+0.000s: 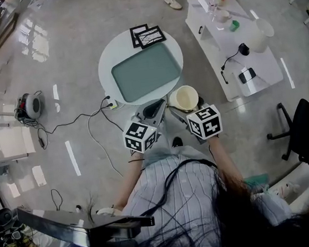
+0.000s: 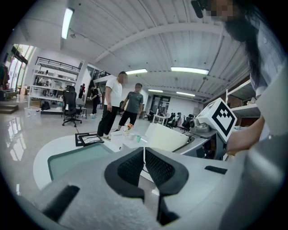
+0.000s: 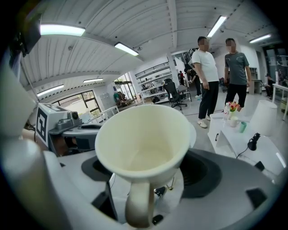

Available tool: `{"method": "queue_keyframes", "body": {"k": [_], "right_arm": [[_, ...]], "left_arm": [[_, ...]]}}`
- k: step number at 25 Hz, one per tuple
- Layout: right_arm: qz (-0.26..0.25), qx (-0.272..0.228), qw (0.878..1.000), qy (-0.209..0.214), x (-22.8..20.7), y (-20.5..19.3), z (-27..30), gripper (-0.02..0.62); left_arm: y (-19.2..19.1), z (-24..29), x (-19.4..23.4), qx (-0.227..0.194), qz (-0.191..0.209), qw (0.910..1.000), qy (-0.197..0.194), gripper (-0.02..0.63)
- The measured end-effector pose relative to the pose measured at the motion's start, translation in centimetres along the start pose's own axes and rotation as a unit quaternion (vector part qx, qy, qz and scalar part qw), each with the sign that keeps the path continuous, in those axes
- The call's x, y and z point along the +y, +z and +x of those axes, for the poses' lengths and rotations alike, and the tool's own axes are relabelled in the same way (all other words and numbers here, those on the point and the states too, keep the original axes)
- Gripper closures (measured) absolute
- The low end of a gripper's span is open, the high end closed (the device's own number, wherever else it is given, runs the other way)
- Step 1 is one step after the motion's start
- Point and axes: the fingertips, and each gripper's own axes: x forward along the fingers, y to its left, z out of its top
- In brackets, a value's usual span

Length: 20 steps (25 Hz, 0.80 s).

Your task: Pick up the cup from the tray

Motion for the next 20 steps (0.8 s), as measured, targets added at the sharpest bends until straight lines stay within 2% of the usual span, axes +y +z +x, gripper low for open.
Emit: {"method": "queue_keyframes", "body": {"k": [10,20], "right_arm": [[0.005,0.006,1.000,0.004,2.0,-3.5,-2.4,0.186],[0.026,0.001,1.000,-0.006,2.6,-4.2,-2.5,0.186]], "left_arm": [[-1.6,-2.7,-2.7,0.016,0.005,0.9998,0.008,0.592],[-2.8,-4.9,-2.8,0.032,0.005,0.9995,0.006,0.592]]}}
